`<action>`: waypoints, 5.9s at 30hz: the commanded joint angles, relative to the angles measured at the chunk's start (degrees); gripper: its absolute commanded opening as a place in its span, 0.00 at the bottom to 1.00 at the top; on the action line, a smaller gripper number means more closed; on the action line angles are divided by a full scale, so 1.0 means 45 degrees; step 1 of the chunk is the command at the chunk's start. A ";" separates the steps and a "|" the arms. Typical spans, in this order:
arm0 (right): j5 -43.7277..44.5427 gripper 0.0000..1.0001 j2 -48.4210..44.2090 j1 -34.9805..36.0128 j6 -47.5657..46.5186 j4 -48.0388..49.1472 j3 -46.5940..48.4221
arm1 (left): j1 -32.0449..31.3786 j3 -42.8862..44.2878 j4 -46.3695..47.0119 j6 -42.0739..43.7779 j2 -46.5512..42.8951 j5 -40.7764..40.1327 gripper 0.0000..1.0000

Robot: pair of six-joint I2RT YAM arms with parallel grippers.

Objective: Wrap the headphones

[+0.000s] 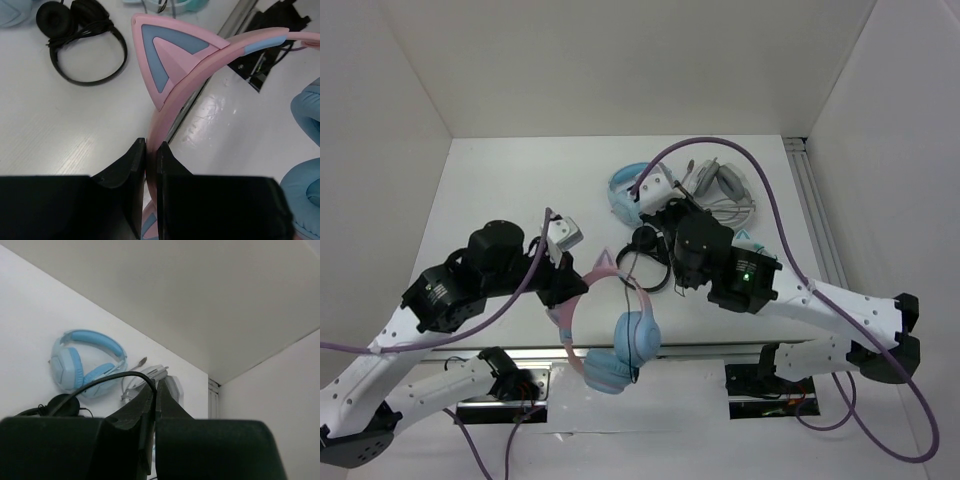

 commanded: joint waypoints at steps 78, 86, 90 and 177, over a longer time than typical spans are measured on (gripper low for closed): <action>-1.2859 0.00 0.0363 -0.3047 0.6385 0.2041 -0.4225 | -0.0042 -0.0453 0.6100 -0.7588 -0.5728 -0.5310 0.00; -1.5354 0.00 -0.0691 -0.3047 0.6619 0.4190 -0.5943 | -0.0042 -0.0472 0.5397 -0.9014 -0.6119 -0.7167 0.00; -1.6763 0.00 -0.0965 -0.2892 0.6912 0.5441 -0.6685 | -0.0042 -0.0472 0.5397 -0.9482 -0.5964 -0.7616 0.00; -1.5952 0.00 0.2295 0.5235 0.6719 0.6292 -0.3747 | -0.0042 0.0992 0.1769 -0.7747 -0.3014 -1.6269 0.00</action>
